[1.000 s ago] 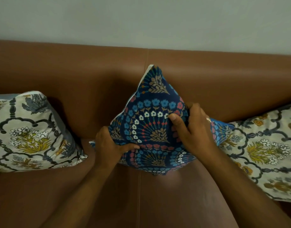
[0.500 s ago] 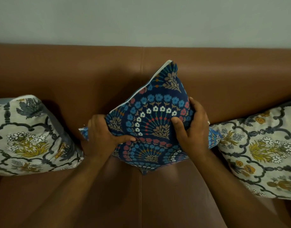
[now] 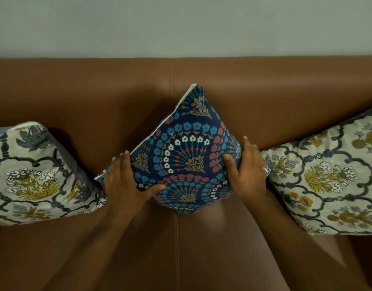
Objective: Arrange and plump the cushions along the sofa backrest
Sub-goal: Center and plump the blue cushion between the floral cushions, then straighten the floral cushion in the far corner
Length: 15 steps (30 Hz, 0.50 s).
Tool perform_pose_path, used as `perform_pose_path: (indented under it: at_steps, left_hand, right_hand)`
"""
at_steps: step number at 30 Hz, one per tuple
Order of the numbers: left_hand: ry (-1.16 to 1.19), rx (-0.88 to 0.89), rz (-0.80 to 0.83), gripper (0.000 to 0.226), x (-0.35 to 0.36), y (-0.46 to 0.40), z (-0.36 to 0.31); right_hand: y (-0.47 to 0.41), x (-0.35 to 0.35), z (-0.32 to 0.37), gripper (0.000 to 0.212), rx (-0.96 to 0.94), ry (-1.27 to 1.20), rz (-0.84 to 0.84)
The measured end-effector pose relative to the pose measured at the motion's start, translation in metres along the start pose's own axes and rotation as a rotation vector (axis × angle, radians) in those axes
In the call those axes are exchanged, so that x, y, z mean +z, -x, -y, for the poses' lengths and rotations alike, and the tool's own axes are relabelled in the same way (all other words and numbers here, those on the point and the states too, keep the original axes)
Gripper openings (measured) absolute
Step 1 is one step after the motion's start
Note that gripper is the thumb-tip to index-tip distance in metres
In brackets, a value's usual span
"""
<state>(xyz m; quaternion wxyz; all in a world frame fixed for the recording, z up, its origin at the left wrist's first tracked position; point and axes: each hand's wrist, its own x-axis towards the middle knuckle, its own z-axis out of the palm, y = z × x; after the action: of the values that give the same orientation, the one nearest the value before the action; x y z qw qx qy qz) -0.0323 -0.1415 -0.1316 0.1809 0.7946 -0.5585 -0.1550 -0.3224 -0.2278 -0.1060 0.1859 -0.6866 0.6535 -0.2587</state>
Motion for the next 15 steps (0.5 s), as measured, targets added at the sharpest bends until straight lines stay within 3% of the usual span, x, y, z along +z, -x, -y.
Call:
perform_pose_path:
  at_steps: [3, 7, 12, 15]
  left_hand:
    - [-0.010, 0.012, -0.002, 0.139, -0.006, 0.012, 0.003]
    - [-0.014, -0.020, -0.017, 0.134, -0.021, 0.031, 0.009]
    - [-0.078, -0.056, -0.056, 0.131, -0.077, 0.036, 0.041]
    - [-0.142, -0.040, -0.101, 0.130, -0.122, 0.022, 0.085]
  right_hand:
    - [0.016, -0.009, 0.002, 0.101, 0.041, -0.070, -0.072]
    - [0.047, 0.003, 0.052, 0.088, -0.073, -0.202, -0.137]
    - [0.088, 0.031, 0.139, 0.073, -0.280, -0.264, -0.078]
    - [0.102, 0.059, 0.191, 0.076, -0.287, -0.297, 0.102]
